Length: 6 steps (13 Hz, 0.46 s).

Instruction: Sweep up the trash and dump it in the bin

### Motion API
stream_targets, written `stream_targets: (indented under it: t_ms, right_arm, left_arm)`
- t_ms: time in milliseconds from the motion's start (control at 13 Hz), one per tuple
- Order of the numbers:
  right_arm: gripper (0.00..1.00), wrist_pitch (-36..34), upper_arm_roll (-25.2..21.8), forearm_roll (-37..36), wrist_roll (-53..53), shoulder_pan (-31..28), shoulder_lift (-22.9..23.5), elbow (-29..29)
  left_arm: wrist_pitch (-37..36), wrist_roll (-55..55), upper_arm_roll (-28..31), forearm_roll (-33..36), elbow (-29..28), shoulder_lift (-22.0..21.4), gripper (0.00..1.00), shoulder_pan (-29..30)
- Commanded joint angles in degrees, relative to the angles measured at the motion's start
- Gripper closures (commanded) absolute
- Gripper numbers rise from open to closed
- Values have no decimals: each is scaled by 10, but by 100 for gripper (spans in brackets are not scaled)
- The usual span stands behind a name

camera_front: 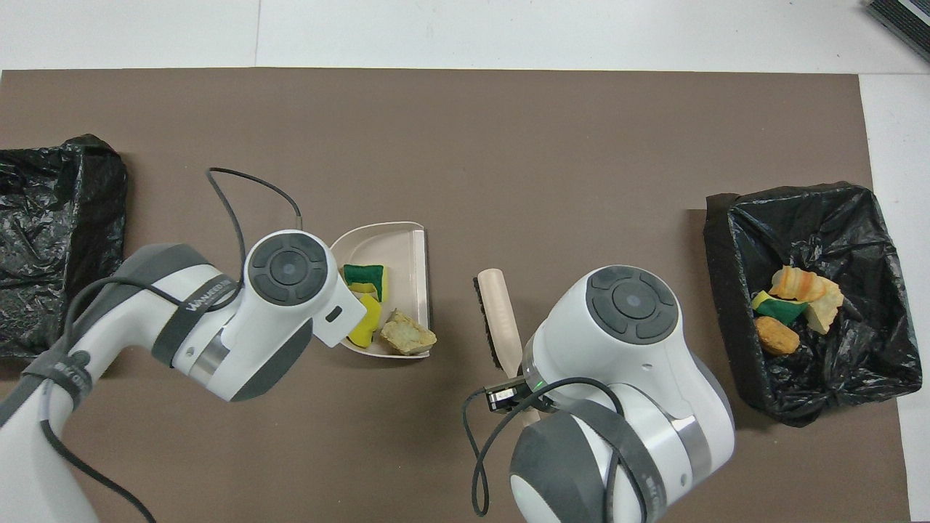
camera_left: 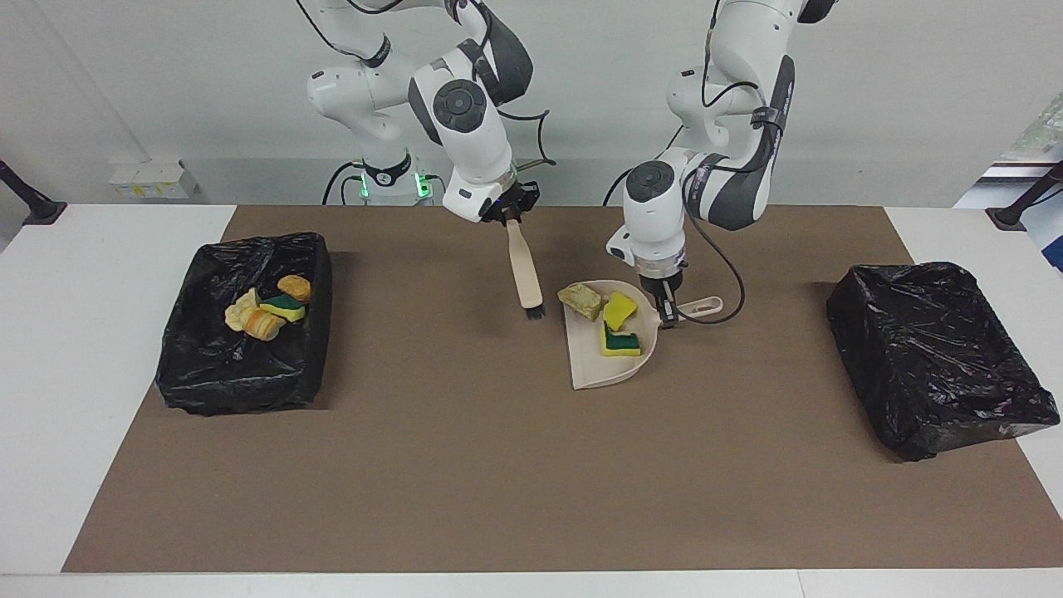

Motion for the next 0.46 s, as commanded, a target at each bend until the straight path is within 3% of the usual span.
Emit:
stream_targets:
  t_ms: [0, 386]
  right_arm:
    - [100, 27, 6, -19, 24, 25, -26, -30]
    - [100, 107, 6, -29, 191, 146, 17, -25]
  left_arm:
    - [2, 79, 53, -59, -29, -60, 100, -2]
    - [32, 196, 159, -81, -34, -79, 100, -1]
